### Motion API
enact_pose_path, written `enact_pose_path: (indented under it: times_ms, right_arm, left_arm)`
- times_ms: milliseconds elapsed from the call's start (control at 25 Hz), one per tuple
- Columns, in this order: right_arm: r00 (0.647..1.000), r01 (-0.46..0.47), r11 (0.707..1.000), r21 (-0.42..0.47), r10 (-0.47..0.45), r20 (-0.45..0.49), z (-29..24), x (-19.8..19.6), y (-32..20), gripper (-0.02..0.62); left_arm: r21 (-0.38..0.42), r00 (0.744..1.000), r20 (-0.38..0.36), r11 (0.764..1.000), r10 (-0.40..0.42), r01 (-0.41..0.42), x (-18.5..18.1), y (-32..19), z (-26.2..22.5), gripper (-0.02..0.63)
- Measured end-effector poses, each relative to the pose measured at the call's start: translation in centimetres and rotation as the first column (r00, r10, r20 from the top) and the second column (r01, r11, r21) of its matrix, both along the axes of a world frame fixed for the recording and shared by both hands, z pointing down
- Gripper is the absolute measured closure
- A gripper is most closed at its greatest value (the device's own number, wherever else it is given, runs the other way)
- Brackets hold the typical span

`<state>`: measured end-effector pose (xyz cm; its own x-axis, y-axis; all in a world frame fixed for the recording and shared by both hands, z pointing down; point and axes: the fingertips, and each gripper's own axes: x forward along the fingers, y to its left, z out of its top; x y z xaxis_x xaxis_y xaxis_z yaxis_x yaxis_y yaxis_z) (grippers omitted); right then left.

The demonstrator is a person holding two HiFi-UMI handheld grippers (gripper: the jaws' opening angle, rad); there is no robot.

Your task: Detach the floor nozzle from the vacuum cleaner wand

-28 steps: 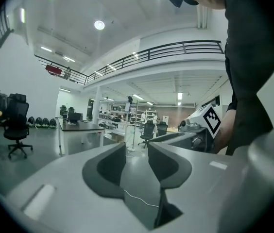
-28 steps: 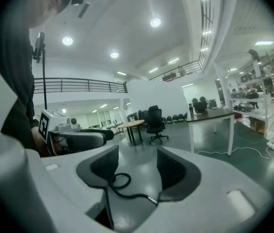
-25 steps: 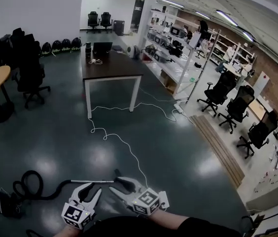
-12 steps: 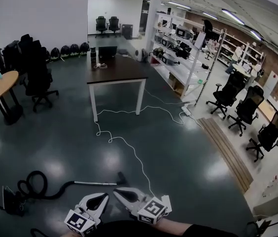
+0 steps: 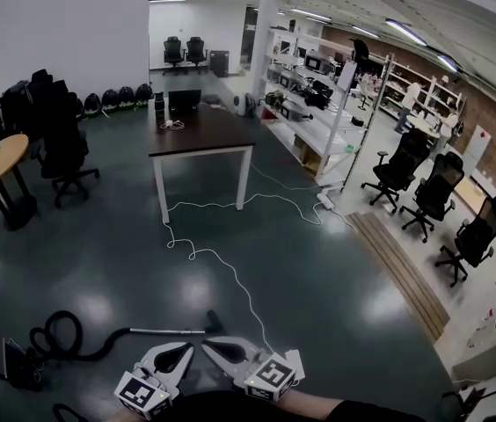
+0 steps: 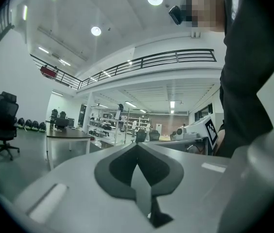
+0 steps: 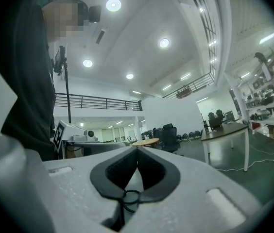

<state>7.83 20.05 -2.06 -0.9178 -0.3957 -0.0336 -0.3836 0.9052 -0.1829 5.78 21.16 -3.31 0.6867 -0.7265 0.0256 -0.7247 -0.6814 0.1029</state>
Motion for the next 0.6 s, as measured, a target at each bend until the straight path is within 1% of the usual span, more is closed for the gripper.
enact_pose_path:
  times_ms: [280, 480, 600]
  right_arm:
    - [1.0, 0.009, 1.0, -0.01, -0.009, -0.02, 0.36, -0.26, 0.33, 0.594]
    - [1.0, 0.012, 1.0, -0.01, -0.012, -0.027, 0.15, -0.34, 0.41, 0.594]
    - [0.999, 0.011, 1.0, -0.007, -0.011, -0.032, 0.56, -0.06, 0.52, 0.594]
  left_arm:
    - [-0.005, 1.0, 0.007, 1.0, 0.002, -0.002, -0.23, 0.25, -0.07, 0.604]
    - [-0.012, 1.0, -0.001, 1.0, 0.0, 0.0, -0.34, 0.38, 0.47, 0.604]
    - [-0.003, 1.0, 0.022, 1.0, 0.0, 0.0, -0.14, 0.55, -0.05, 0.604]
